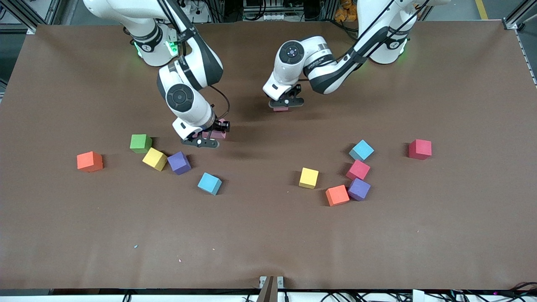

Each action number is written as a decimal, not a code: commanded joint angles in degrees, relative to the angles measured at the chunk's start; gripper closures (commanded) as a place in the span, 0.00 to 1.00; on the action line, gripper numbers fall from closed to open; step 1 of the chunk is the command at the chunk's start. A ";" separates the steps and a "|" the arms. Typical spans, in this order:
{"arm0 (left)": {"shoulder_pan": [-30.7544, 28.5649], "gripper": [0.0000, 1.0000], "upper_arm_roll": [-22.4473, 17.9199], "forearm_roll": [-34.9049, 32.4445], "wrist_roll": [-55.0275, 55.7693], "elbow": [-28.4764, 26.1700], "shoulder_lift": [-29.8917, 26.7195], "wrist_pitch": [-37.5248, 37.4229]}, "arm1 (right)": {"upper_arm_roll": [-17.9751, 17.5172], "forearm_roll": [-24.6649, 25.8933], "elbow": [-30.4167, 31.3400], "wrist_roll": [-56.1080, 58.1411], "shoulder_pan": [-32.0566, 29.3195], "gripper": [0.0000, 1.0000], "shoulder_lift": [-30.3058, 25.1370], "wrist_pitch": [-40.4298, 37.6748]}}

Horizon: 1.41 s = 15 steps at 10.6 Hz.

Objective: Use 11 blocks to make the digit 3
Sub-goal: 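Place the pink block mid-table with the left gripper while the right gripper lifts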

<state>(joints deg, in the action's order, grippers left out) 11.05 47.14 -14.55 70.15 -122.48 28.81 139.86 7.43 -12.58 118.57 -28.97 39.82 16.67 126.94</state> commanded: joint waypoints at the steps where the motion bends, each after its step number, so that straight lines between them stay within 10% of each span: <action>1: 2.30 1.00 -1.08 -2.58 1.74 2.68 2.82 -1.08 | -0.22 -0.78 0.43 7.76 -2.37 0.83 -1.46 -1.60; 11: 9.52 0.93 -6.80 -8.81 1.30 6.90 6.35 -1.08 | -0.14 11.00 -2.03 44.66 -5.89 0.82 -2.42 -2.84; 12: 9.43 0.72 -6.80 -9.52 1.39 6.90 6.52 -1.08 | -0.22 11.00 -2.03 48.45 -7.11 0.82 -2.78 -2.84; 13: 9.34 0.02 -6.89 -9.53 1.48 6.90 6.61 -1.16 | -0.22 10.91 -2.03 51.96 -7.73 0.82 -3.13 -2.84; 15: 9.34 0.00 -7.33 -9.62 1.65 7.08 6.18 -3.00 | -0.22 10.91 -2.03 55.94 -7.91 0.82 -3.74 -2.84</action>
<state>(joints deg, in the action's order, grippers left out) 19.97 40.17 -22.29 70.20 -116.71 34.60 138.52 7.91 -2.41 116.11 24.18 32.59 14.68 125.04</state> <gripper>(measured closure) 0.225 0.379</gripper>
